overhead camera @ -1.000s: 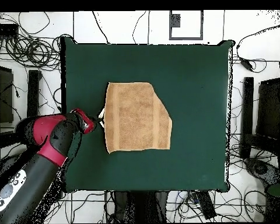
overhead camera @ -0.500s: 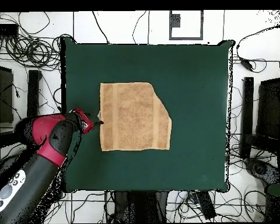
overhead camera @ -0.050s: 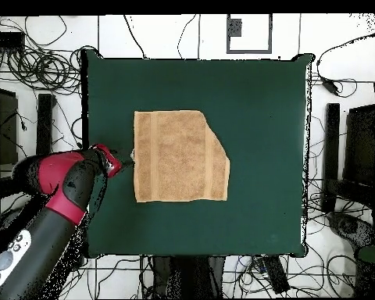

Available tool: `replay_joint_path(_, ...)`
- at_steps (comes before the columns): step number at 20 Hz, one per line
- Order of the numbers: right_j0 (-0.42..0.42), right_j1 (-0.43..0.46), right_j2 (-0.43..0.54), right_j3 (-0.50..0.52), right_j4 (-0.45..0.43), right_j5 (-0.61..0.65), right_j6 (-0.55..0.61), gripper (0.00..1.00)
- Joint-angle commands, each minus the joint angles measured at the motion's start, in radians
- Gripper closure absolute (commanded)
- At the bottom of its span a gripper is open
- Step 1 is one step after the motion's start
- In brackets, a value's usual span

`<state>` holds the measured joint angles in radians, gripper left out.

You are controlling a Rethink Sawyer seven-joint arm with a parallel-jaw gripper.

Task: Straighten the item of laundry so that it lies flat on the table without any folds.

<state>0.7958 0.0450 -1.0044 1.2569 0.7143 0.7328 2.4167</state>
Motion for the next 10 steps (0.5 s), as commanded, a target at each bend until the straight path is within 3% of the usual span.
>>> replay_joint_path(1, -0.051, -0.174, 0.166, 0.161, -0.043, -0.036, 0.055, 0.00)
replay_joint_path(5, -0.175, -0.289, 0.245, 0.279, -0.122, -0.169, -0.126, 0.00)
replay_joint_path(10, -0.292, -0.332, 0.344, 0.311, -0.238, -0.309, -0.182, 0.00)
